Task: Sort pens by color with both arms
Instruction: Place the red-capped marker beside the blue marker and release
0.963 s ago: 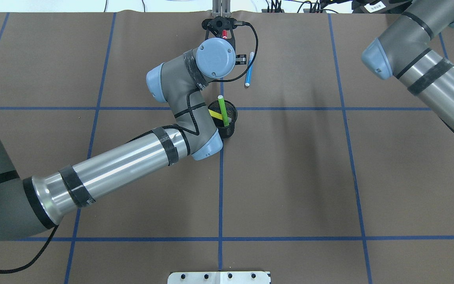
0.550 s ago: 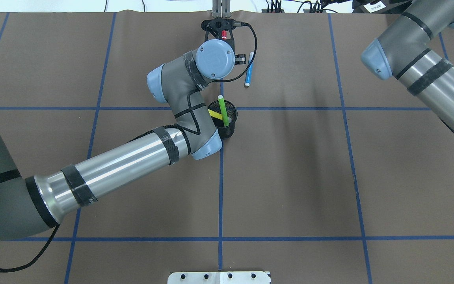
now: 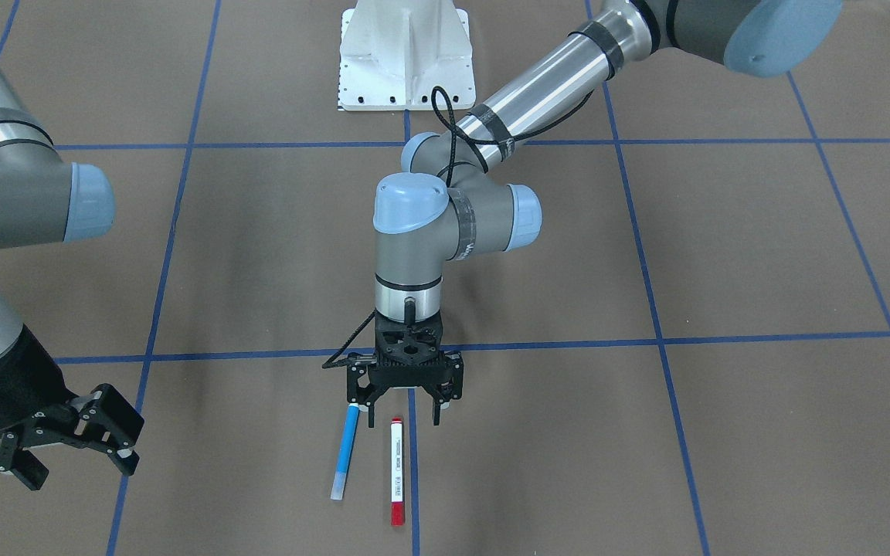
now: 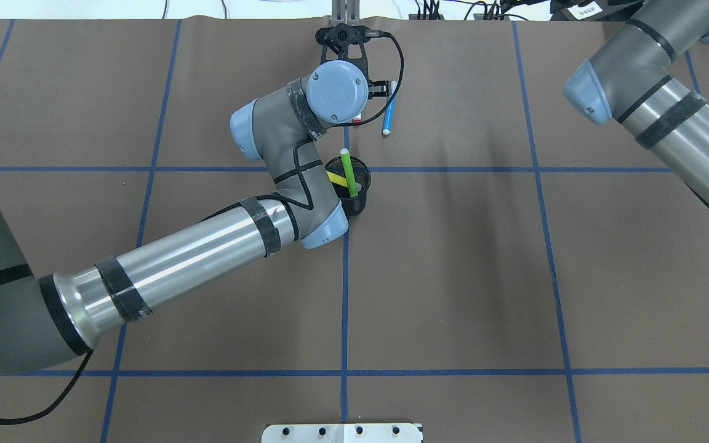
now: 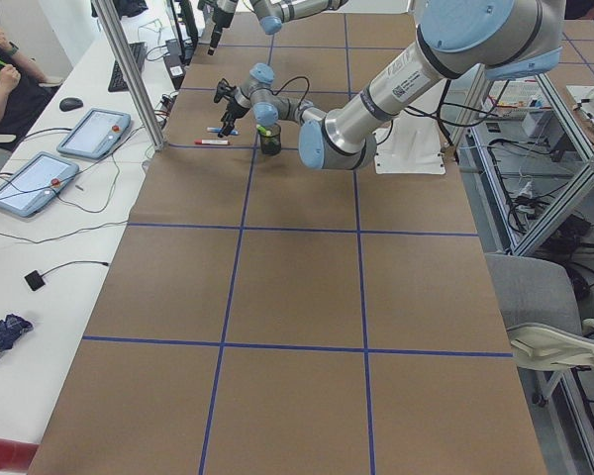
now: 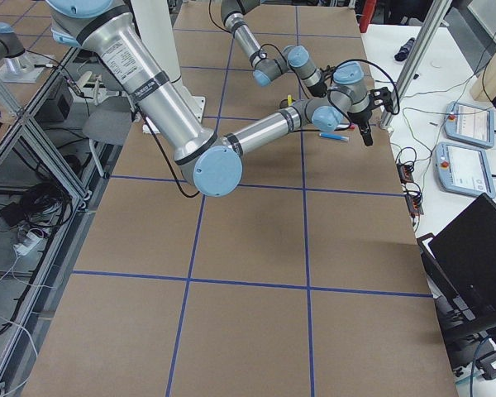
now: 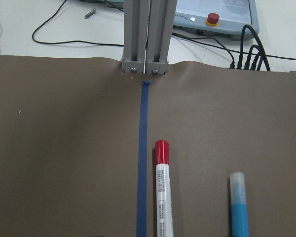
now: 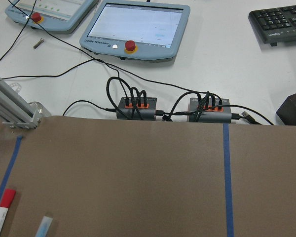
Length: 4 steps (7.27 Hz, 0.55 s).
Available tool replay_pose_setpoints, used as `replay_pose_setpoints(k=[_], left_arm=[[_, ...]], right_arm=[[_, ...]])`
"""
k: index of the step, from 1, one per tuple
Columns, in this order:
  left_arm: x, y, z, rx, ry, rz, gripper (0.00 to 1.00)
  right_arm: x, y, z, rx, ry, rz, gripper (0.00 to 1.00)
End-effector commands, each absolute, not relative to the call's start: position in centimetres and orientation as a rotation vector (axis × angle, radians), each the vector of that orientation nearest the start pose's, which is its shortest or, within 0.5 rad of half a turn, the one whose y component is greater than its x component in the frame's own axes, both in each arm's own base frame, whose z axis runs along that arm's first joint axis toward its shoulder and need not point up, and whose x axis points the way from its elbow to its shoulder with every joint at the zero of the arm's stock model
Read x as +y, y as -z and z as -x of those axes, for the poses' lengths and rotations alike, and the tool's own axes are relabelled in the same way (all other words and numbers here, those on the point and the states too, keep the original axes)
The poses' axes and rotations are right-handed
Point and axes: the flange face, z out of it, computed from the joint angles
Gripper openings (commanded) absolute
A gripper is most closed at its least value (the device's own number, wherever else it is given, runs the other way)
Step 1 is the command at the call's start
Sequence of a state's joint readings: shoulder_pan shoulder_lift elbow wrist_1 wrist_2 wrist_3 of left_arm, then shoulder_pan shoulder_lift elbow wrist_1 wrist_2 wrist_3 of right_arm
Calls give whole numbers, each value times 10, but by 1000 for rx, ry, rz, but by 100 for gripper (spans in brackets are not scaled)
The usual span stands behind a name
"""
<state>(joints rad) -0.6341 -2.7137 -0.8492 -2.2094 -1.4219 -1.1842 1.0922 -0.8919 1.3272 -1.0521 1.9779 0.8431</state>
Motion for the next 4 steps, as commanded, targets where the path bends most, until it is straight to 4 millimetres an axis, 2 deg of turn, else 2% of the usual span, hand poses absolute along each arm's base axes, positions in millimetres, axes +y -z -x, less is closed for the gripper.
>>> replay_pose_setpoints(k=[1,2,3,4], left_arm=[[-670,-115,-568,930,296,-602,99],[-689,-117,-540,918,301,-562,99],[-707,-116,-514,915,268,-547,99],[-726,-126,-482,920,236,-507,99]], right_arm=[[-710,-301,264,-901,-136,-543,100],[-707,-303,265,-961,-203,-539,100],[-699,-296,280,-1013,-223,-553,100],[-691,-294,293,-1019,-221,-577,100]])
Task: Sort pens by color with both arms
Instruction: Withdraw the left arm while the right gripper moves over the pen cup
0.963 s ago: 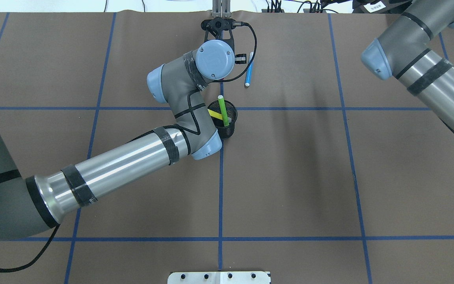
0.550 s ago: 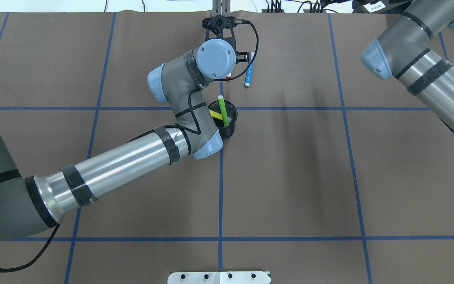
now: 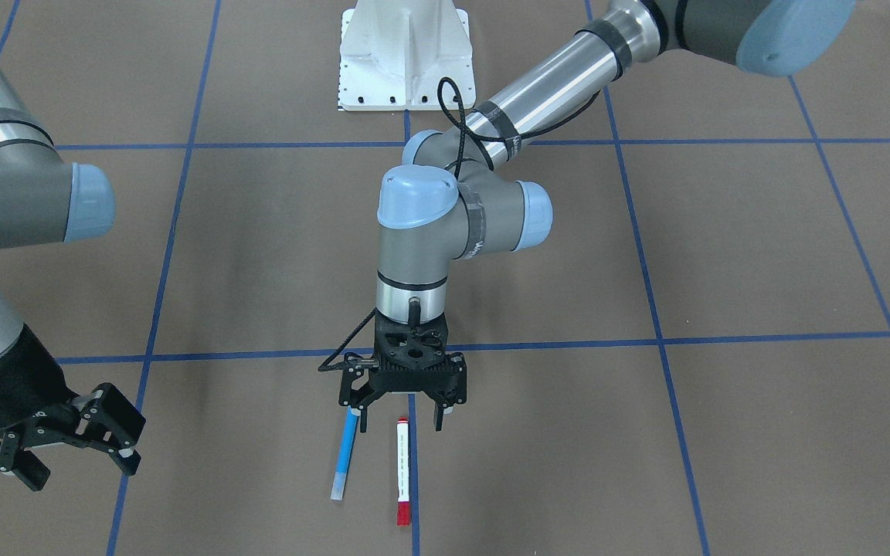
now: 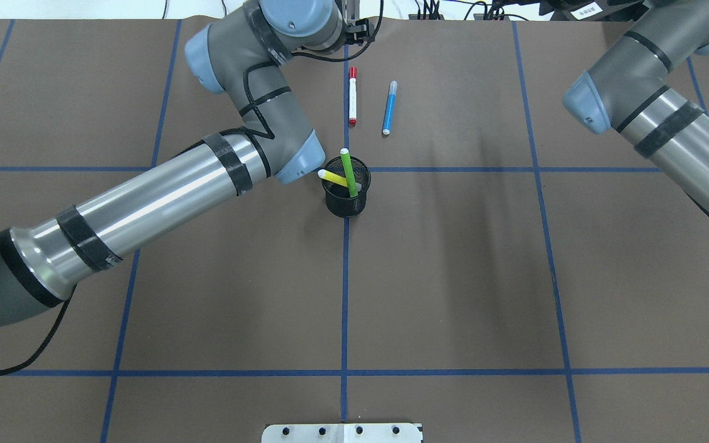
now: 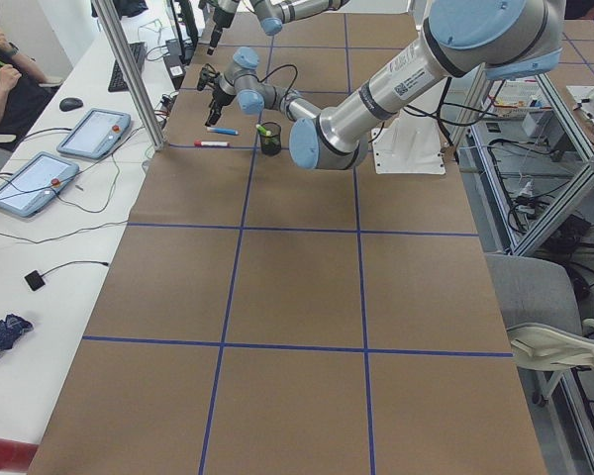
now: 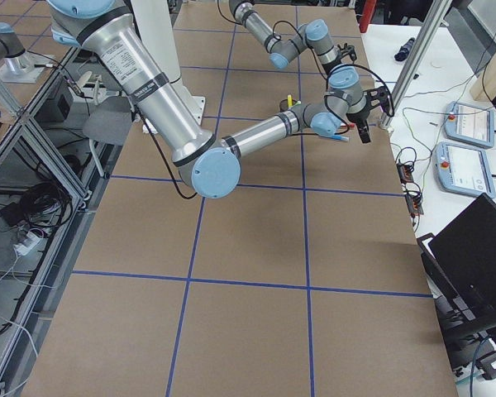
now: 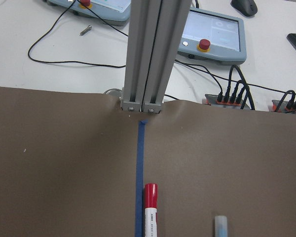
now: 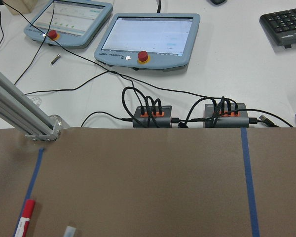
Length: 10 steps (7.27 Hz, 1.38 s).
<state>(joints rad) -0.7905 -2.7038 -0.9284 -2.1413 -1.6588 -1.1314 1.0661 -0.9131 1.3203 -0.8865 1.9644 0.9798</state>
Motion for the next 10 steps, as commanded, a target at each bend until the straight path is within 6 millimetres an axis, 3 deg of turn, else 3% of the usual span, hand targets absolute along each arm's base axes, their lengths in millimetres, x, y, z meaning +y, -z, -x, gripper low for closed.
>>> replay_pose_setpoints(k=[1,3,4,6,8,10], left_arm=[[-728,-141,-448,945,213,-503,99],[-738,-174,-392,962,165,-464,99],[-745,-182,-375,961,149,-462,99],[-758,-201,-339,965,125,-439,99],[-769,-230,-285,1006,39,-352,100],[-760,-230,-283,1024,26,-332,100]], right_arm=[[-682,-283,306,-1034,-198,-585,100],[-643,-239,333,-1063,-151,-565,100],[-626,-214,339,-1030,-129,-507,100],[-614,-165,357,-1048,-48,-328,100],[-607,-162,373,-1019,49,-191,100],[-623,-142,395,-948,112,-30,100]])
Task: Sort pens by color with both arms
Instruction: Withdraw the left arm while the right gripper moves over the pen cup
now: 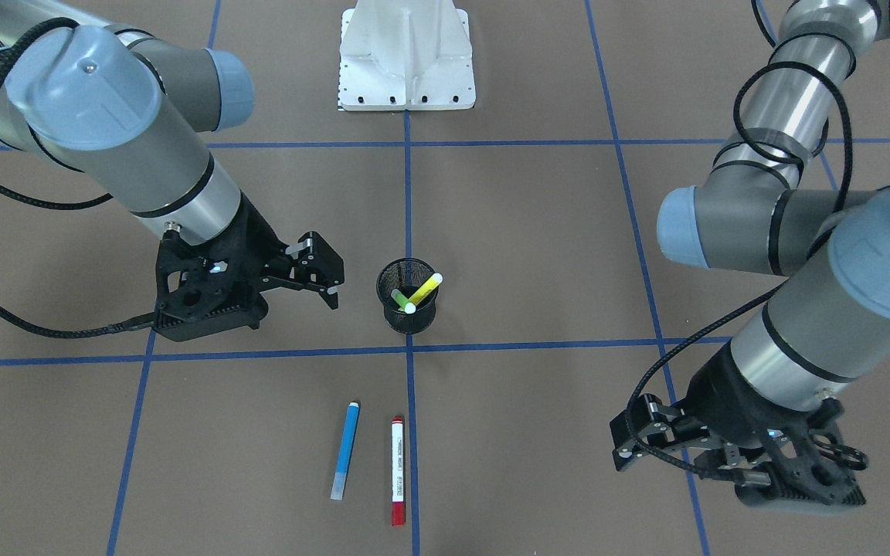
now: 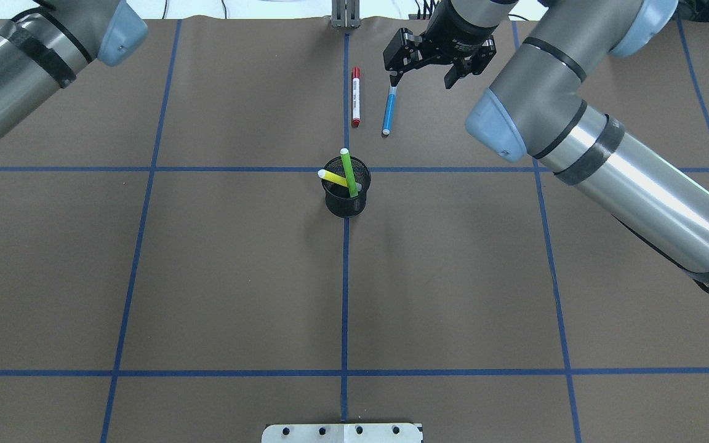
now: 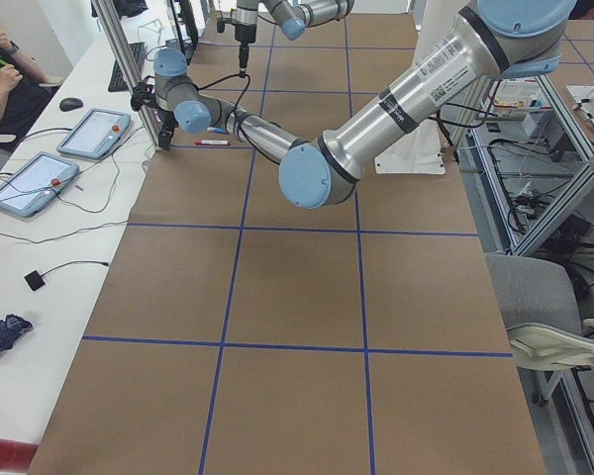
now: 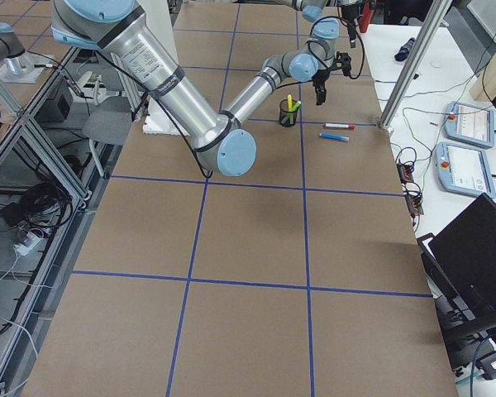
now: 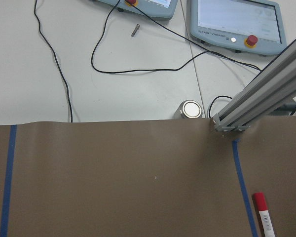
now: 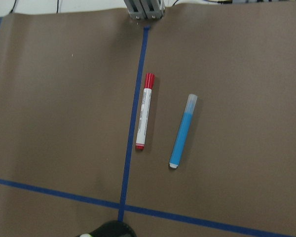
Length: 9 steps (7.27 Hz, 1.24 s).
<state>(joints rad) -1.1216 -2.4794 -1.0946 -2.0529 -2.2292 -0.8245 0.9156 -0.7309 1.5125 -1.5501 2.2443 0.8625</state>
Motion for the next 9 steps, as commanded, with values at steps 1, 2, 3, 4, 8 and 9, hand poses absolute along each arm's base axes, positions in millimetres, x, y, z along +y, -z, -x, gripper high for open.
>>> replay_pose_setpoints(k=[1,2,3,4,8,9], left_arm=[[-749,-223,-279,1036,14,-357,100],[-747,-219,-278,1037,12,-367,100],[-746,-215,-277,1040,10,-378,100],[-744,-211,-277,1042,6,-384,100],[-738,-199,-281,1045,10,-408,100],[-738,-197,-280,1047,9,-411,100]], right_arm=[[-634,-147,417,-930,148,54,100],[-640,-146,437,-920,177,109,100],[-638,-138,463,-894,190,154,100],[-643,-131,485,-875,199,181,100],[-635,-112,546,-801,271,229,99],[-628,-119,556,-796,286,227,96]])
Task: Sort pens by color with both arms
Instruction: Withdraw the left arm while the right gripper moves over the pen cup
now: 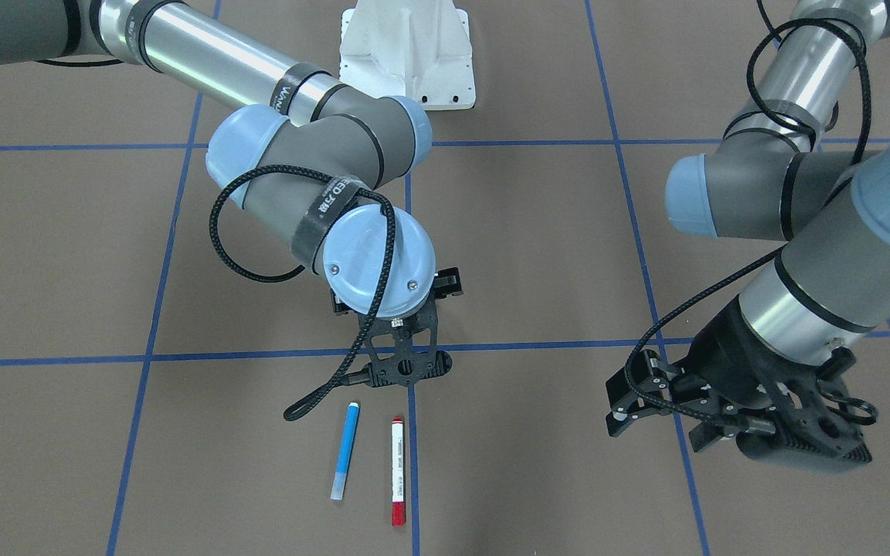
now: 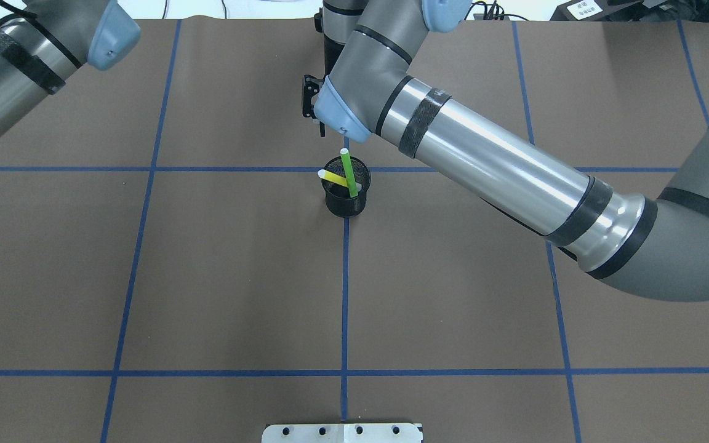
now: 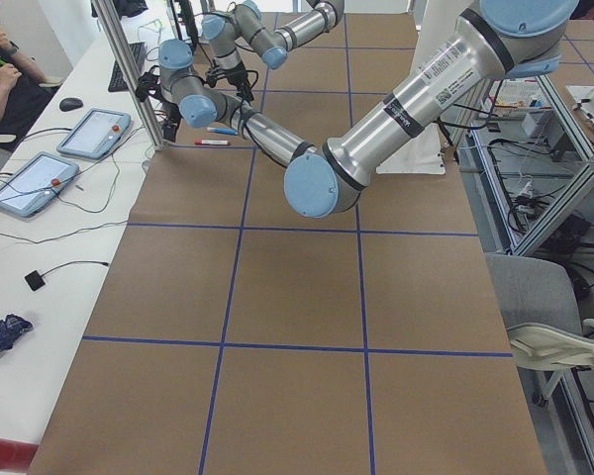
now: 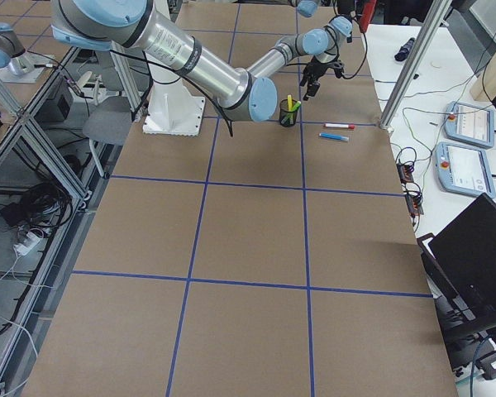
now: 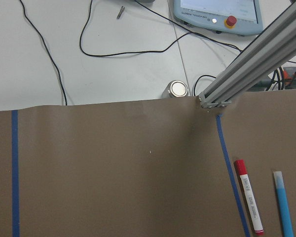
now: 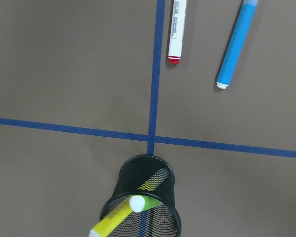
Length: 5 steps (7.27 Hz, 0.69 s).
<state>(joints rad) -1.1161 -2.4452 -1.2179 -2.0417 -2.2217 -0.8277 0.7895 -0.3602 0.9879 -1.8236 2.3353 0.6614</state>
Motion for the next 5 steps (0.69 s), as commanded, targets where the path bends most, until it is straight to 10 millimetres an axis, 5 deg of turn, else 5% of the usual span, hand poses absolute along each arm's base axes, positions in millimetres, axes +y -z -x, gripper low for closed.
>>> replay_pose_setpoints(k=[1,3,5], left_arm=[[-737,-195,-281,1049,7,-413,100],[-736,-191,-283,1051,5,-416,100],[-735,-191,-287,1052,-1,-414,100]], right_arm=[[-623,-130,564,-769,294,207,92],[-624,-141,566,-772,298,198,63],[-623,-145,569,-766,304,180,57]])
